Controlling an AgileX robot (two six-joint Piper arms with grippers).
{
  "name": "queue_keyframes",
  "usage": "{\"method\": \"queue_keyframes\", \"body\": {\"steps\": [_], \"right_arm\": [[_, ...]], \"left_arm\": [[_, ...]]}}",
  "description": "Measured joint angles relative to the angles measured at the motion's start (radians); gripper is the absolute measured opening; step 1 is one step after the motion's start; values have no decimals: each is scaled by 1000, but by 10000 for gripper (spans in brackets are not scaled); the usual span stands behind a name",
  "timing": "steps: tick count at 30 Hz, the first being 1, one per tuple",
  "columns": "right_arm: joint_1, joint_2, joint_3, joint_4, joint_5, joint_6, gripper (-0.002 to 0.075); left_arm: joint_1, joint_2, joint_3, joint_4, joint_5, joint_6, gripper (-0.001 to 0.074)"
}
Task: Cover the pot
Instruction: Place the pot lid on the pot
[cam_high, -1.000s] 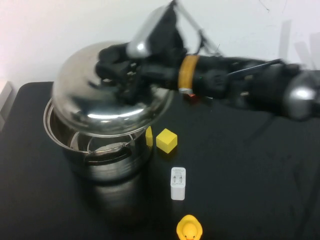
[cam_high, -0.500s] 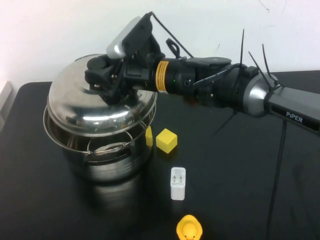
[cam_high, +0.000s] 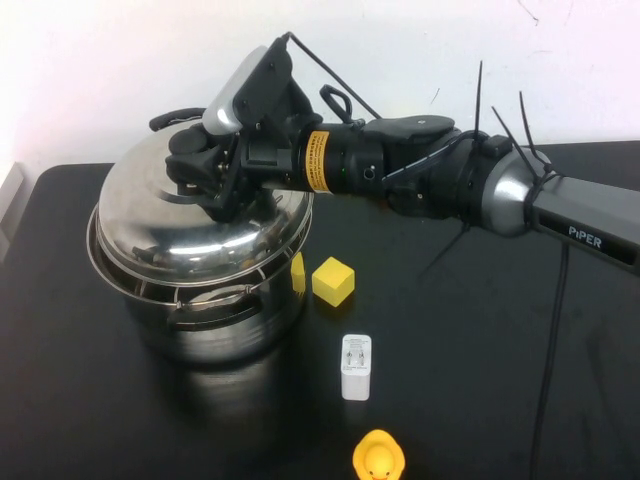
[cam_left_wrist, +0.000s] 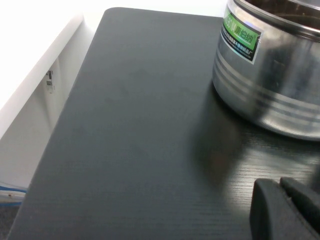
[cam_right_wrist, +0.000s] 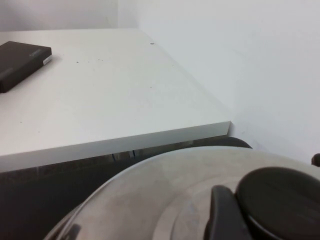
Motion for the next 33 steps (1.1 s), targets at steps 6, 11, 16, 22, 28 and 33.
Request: {"method": "queue_keyframes", "body": {"steps": [6, 11, 16, 22, 28, 33], "right_arm": [[7, 7, 0, 0, 5, 3, 354], [8, 28, -2, 0, 5, 3, 354], [9, 39, -2, 0, 3, 3, 354], [9, 38, -2, 0, 3, 7, 354], [9, 38, -2, 0, 3, 7, 354], [9, 38, -2, 0, 3, 7, 403]], "left_arm": [[0, 0, 0, 0, 0, 0, -2], [0, 0, 0, 0, 0, 0, -2], [0, 0, 0, 0, 0, 0, -2], [0, 0, 0, 0, 0, 0, -2], [0, 0, 0, 0, 0, 0, -2], [0, 0, 0, 0, 0, 0, -2]]}}
